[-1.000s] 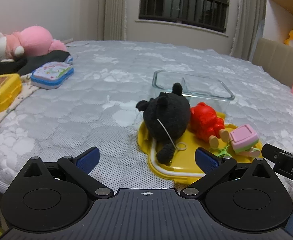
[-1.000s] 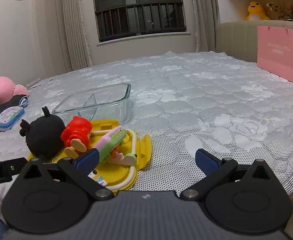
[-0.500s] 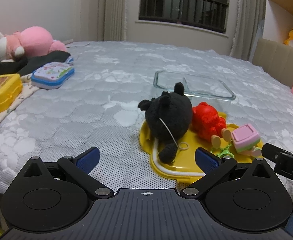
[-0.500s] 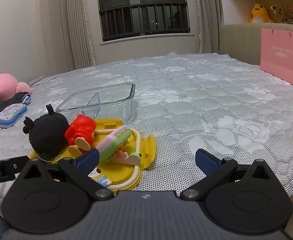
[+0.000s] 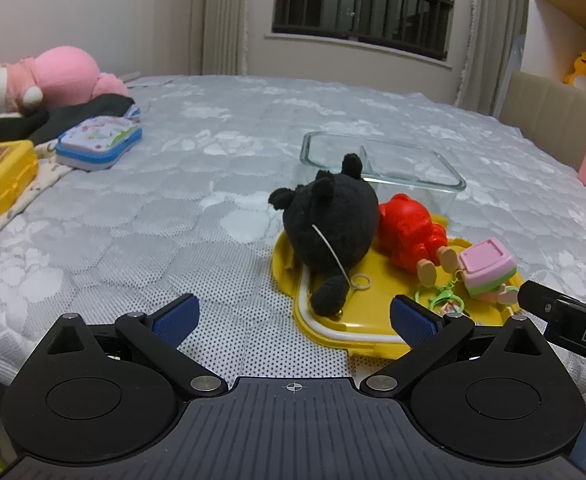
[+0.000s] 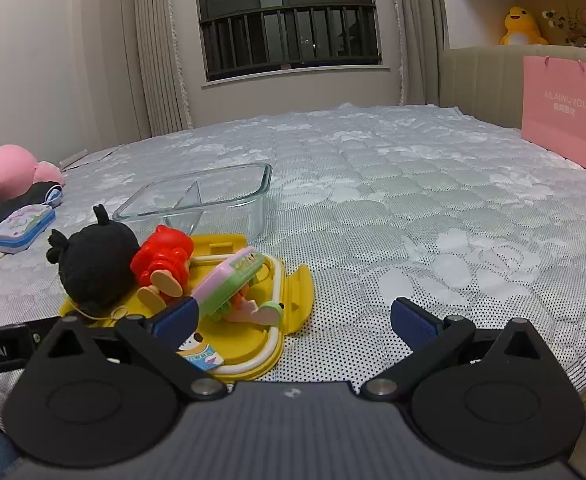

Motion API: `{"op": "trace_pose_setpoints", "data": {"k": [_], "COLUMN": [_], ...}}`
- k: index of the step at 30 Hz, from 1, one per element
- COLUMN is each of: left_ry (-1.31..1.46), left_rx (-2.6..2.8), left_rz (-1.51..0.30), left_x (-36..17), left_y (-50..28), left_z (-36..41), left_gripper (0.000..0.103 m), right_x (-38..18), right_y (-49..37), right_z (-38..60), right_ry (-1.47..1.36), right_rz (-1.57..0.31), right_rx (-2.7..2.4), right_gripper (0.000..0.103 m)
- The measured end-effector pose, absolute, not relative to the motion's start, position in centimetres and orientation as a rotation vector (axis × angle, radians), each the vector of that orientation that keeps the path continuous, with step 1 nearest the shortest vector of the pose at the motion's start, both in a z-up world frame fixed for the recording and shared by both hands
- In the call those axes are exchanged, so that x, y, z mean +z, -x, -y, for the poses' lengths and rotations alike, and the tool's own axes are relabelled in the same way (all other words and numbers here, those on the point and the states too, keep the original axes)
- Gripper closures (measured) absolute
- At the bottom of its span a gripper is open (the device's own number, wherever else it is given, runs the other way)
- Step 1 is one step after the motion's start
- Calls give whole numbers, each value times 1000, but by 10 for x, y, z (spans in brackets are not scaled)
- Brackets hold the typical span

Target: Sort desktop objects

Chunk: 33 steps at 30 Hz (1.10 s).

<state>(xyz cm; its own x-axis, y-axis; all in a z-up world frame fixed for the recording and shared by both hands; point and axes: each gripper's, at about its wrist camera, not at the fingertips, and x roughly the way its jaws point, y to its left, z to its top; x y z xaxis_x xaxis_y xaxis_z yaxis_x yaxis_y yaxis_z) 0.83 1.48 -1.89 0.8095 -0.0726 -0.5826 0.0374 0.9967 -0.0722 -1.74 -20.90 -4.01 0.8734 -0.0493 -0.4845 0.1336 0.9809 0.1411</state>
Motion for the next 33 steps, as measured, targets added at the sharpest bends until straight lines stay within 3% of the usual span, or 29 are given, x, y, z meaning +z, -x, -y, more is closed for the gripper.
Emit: {"op": "trace_pose_setpoints", "data": {"k": [21,33], "left_ry": [55,42], "left_rx": [-77,-143], "left_rz": [-661,-683], "left_x": [-21,-1], "left_y": [-17,-68], "left_z": [-16,-10], "left_gripper": [0,0], "right_x": [-41,-29], "right_y": [14,-18], "right_z": [207,233], "right_ry": [-134,-221], "right_rz": [-480,-505], "right_rx": [-73,51], "right_gripper": [0,0]}}
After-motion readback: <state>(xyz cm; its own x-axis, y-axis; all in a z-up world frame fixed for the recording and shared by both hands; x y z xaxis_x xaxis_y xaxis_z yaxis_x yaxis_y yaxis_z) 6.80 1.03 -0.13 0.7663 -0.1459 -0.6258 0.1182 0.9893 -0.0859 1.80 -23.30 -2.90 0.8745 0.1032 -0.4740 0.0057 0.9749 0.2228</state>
